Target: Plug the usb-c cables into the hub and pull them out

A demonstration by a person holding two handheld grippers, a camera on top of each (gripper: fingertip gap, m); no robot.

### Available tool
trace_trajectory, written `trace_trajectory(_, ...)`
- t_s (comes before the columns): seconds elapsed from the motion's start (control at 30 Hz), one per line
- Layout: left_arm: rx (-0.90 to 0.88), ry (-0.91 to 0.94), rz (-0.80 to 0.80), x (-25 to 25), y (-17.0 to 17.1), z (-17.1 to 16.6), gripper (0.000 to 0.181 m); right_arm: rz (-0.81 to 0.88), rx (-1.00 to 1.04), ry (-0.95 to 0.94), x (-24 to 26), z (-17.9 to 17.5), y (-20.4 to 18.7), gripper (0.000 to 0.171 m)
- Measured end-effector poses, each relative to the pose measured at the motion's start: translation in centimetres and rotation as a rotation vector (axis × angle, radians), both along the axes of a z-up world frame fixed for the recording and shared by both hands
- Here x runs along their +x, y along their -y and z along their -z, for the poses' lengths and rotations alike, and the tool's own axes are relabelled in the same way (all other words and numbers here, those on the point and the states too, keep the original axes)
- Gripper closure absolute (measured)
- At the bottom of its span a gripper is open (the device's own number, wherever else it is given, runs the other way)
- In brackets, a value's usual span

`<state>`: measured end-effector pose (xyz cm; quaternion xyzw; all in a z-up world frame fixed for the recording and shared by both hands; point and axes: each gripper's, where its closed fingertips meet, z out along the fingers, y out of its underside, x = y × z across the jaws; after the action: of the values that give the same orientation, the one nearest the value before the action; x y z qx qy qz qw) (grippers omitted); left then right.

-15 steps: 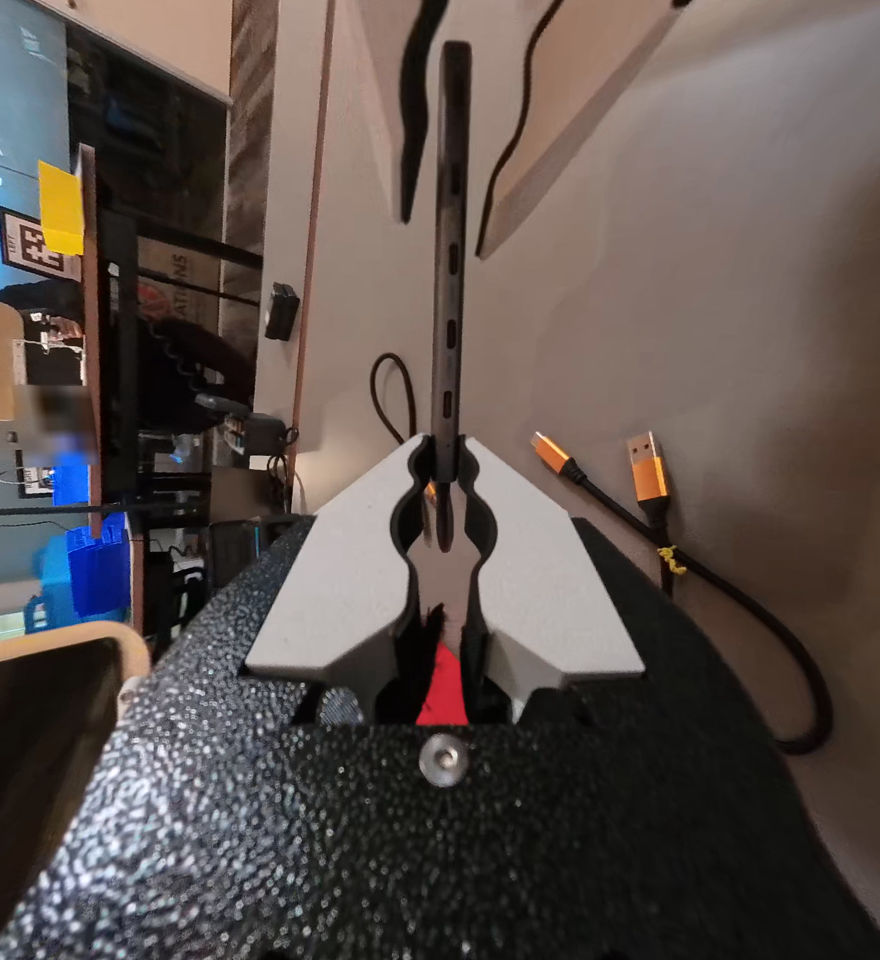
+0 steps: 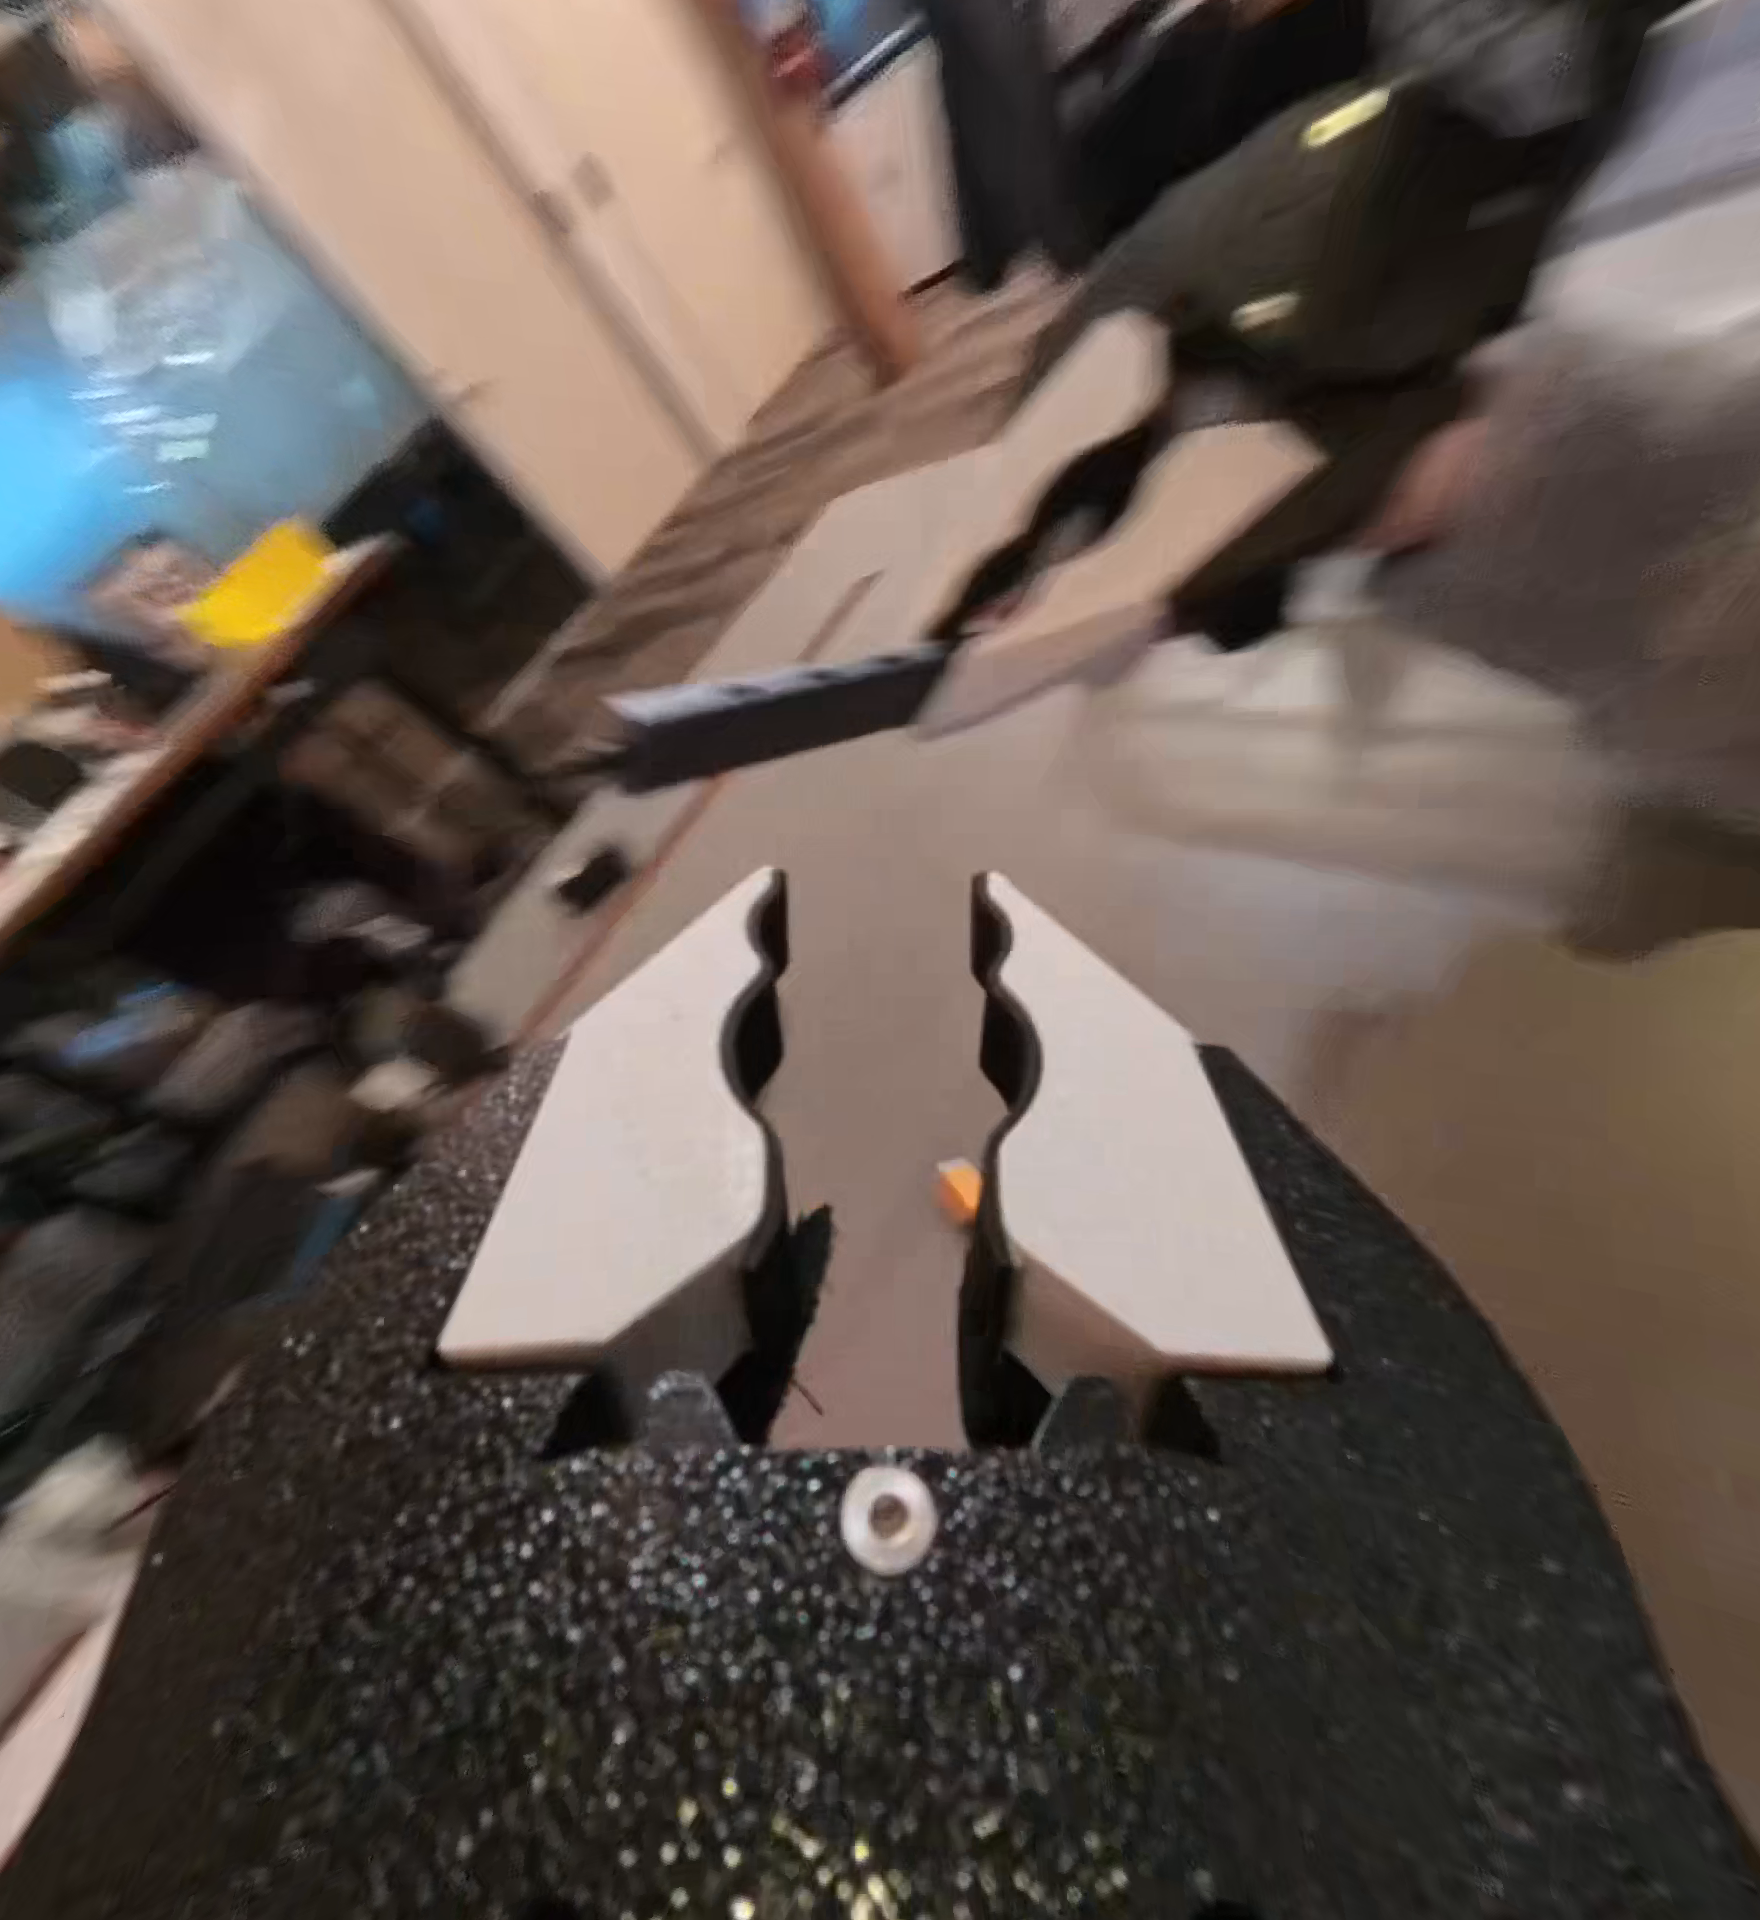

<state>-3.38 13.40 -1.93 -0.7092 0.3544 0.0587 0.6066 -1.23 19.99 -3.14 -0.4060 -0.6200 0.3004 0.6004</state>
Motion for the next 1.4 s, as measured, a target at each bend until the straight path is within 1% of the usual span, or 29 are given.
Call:
trace_trajectory(0.03, -0.057, 0.050, 0.097, 1.7, 1.0, 0.7, 0.151, -0.072, -0.054, -0.052, 0.2, -0.9, 1.0, 0.164)
trace_trajectory(0.07, -0.112, 0.092, 0.149, 2.8, 1.5, 1.3, 0.149, -0.153, -0.102, -0.093, 0.6, -1.7, 2.1, 0.164)
trace_trajectory(0.1, -0.133, 0.119, 0.148, 3.2, 1.5, 1.6, 0.140, -0.246, -0.143, -0.118, 1.0, -2.3, 3.3, 0.164)
trace_trajectory(0.17, -0.110, 0.173, 0.150, 4.0, 1.4, 1.4, 0.125, -0.420, -0.208, -0.138, 2.0, -3.2, 5.8, 0.164)
trace_trajectory(0.2, -0.077, 0.202, 0.159, 4.4, 1.4, 0.9, 0.114, -0.489, -0.231, -0.126, 2.3, -3.2, 6.9, 0.164)
trace_trajectory(0.27, -0.023, 0.240, 0.160, 4.7, 1.4, 0.0, 0.110, -0.575, -0.253, -0.083, 2.6, -2.8, 8.3, 0.164)
trace_trajectory(0.3, -0.008, 0.263, 0.182, 5.0, 1.7, -0.3, 0.111, -0.599, -0.260, -0.052, 2.6, -2.4, 8.8, 0.164)
trace_trajectory(0.37, 0.006, 0.314, 0.234, 5.5, 2.4, -1.0, 0.117, -0.621, -0.268, 0.008, 2.4, -1.5, 9.4, 0.164)
trace_trajectory(0.43, 0.014, 0.358, 0.271, 5.5, 3.1, -1.5, 0.133, -0.635, -0.274, 0.052, 2.3, -0.7, 9.8, 0.164)
trace_trajectory(0.53, 0.002, 0.394, 0.301, 5.3, 3.9, -1.6, 0.167, -0.651, -0.280, 0.095, 2.2, 0.0, 10.1, 0.164)
trace_trajectory(0.57, -0.016, 0.391, 0.305, 5.2, 4.1, -1.3, 0.169, -0.657, -0.277, 0.113, 2.2, 0.2, 10.3, 0.164)
trace_trajectory(0.63, -0.047, 0.378, 0.311, 5.1, 4.5, -0.7, 0.172, -0.656, -0.269, 0.133, 1.9, 0.7, 10.5, 0.164)
trace_trajectory(0.73, 0.012, 0.316, 0.237, 4.3, 4.7, -0.1, 0.173, -0.638, -0.307, 0.134, 1.3, 1.0, 10.2, 0.157)
trace_trajectory(0.77, 0.040, 0.271, 0.183, 3.7, 4.8, 0.4, 0.173, -0.614, -0.326, 0.141, 1.2, 1.3, 9.6, 0.152)
trace_trajectory(0.87, 0.123, 0.110, -0.013, 1.2, 5.0, 2.7, 0.174, -0.488, -0.380, 0.161, 0.6, 2.4, 6.7, 0.151)
trace_trajectory(0.97, 0.222, -0.034, -0.195, -1.7, 5.4, 4.6, 0.174, -0.320, -0.432, 0.252, -1.1, 5.2, 4.0, 0.149)
trace_trajectory(1.07, 0.308, -0.103, -0.319, -4.3, 5.5, 5.6, 0.174, -0.202, -0.393, 0.302, -3.2, 7.8, 2.8, 0.148)
trace_trajectory(1.2, 0.324, -0.127, -0.351, -6.2, 4.5, 6.3, 0.174, -0.168, -0.389, 0.328, -5.7, 9.6, 1.8, 0.149)
trace_trajectory(1.3, 0.316, -0.117, -0.368, -7.2, 3.2, 6.6, 0.174, -0.141, -0.369, 0.343, -8.3, 9.3, -0.2, 0.152)
trace_trajectory(1.4, 0.313, -0.110, -0.366, -7.4, 2.5, 7.1, 0.173, -0.149, -0.339, 0.420, -11.6, 9.4, -2.6, 0.151)
